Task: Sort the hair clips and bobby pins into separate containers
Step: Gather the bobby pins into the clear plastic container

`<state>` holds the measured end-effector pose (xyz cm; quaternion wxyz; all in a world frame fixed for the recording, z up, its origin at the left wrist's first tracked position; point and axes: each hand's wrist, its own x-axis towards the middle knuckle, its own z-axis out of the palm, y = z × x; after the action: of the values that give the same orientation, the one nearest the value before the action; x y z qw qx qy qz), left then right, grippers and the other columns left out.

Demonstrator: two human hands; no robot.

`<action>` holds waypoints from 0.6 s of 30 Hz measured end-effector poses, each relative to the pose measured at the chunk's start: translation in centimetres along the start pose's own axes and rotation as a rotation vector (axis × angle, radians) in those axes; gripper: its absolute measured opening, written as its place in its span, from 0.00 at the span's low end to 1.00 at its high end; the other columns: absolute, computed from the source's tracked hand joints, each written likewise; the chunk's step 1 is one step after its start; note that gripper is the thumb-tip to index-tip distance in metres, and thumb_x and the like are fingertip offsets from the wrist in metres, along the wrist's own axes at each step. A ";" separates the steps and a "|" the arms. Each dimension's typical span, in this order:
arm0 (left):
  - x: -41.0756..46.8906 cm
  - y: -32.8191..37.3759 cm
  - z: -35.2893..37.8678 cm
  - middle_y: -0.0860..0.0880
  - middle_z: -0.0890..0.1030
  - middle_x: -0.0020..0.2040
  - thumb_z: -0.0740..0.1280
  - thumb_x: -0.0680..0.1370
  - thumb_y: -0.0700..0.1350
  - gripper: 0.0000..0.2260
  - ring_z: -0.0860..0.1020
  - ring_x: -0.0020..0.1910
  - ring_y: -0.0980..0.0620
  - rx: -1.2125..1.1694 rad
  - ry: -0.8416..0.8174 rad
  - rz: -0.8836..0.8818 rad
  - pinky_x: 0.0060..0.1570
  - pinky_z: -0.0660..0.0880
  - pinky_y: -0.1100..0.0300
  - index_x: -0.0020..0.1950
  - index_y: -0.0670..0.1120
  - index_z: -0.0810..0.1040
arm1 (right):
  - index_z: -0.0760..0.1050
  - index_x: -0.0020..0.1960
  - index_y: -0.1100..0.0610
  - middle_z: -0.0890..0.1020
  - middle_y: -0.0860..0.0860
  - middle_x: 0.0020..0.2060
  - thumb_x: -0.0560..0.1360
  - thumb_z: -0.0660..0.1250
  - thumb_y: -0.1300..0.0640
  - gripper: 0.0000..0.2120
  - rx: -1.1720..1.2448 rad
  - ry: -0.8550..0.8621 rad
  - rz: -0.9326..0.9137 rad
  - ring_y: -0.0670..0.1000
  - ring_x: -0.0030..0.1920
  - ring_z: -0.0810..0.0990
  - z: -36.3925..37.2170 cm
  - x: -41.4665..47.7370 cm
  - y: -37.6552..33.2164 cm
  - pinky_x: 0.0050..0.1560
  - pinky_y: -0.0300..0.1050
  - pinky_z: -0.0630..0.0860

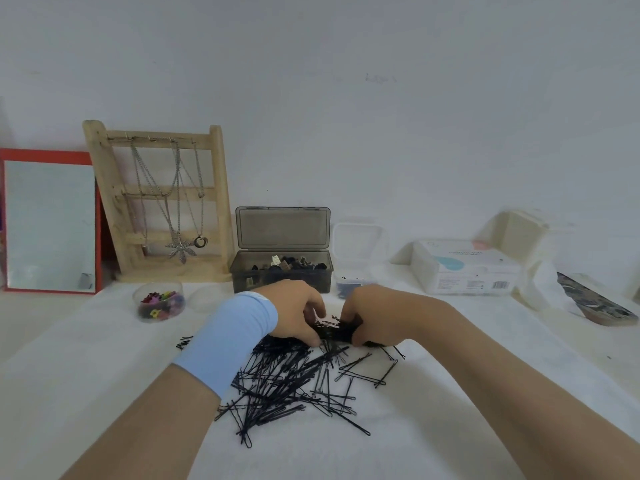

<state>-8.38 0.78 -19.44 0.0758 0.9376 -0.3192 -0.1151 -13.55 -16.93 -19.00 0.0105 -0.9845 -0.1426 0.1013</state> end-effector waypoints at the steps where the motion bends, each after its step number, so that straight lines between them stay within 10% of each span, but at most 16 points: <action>1: -0.1 -0.3 -0.2 0.58 0.81 0.54 0.75 0.71 0.55 0.22 0.78 0.52 0.56 -0.012 -0.013 -0.010 0.55 0.74 0.60 0.63 0.54 0.78 | 0.81 0.51 0.57 0.81 0.52 0.42 0.75 0.70 0.54 0.08 0.017 -0.014 0.001 0.54 0.42 0.78 -0.2 -0.3 0.4 0.36 0.41 0.71; 9: -0.8 -0.7 -0.7 0.58 0.77 0.62 0.73 0.73 0.57 0.17 0.74 0.59 0.57 -0.079 -0.026 -0.016 0.59 0.69 0.60 0.62 0.58 0.79 | 0.81 0.47 0.57 0.82 0.52 0.40 0.76 0.69 0.56 0.05 0.313 0.057 -0.038 0.50 0.40 0.77 -0.7 -0.5 2.3 0.44 0.45 0.74; 18: -1.0 0.0 -1.4 0.58 0.85 0.42 0.70 0.76 0.56 0.10 0.83 0.46 0.57 -0.356 0.116 0.019 0.51 0.76 0.62 0.49 0.52 0.83 | 0.75 0.59 0.63 0.75 0.55 0.40 0.81 0.57 0.69 0.12 1.287 0.077 -0.050 0.51 0.38 0.76 0.6 0.5 1.9 0.43 0.45 0.78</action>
<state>-8.76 1.44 -17.91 0.2598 0.9115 -0.2976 -0.1146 -12.64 -18.56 -19.79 0.6066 -0.7805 -0.0756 0.1310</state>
